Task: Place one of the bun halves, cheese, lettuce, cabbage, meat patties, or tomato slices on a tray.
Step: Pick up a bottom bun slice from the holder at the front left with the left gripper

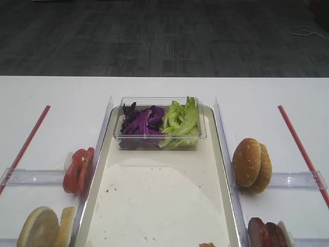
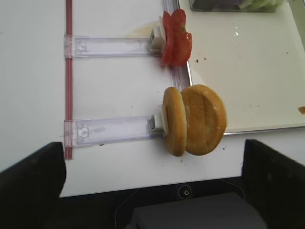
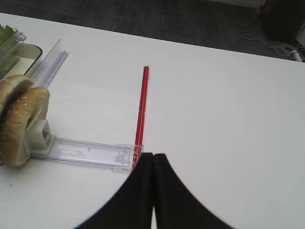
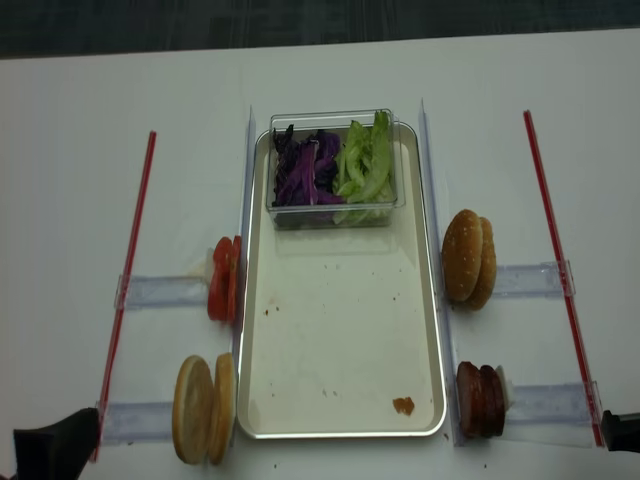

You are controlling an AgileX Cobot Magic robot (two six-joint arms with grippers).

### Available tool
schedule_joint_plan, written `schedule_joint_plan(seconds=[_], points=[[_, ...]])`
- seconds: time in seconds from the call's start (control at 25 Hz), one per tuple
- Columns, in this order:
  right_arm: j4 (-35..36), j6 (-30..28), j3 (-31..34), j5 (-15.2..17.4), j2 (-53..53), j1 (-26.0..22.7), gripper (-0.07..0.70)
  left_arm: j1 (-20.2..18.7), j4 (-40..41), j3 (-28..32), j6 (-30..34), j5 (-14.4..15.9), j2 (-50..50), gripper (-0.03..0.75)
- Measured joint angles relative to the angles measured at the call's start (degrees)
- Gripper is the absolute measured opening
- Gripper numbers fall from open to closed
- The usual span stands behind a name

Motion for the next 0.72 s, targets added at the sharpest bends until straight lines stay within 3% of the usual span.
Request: schedule_joint_plan(seconds=[0.4, 0.72], points=[[0.0, 0.04, 0.0, 0.0, 0.0, 0.0, 0.133, 0.0, -1.88, -5.61, 0.0, -0.45, 11.78, 0.674], [0.0, 0.04, 0.0, 0.0, 0.0, 0.0, 0.133, 0.0, -3.51, -6.56, 0.62, -0.88, 18.26, 0.623]])
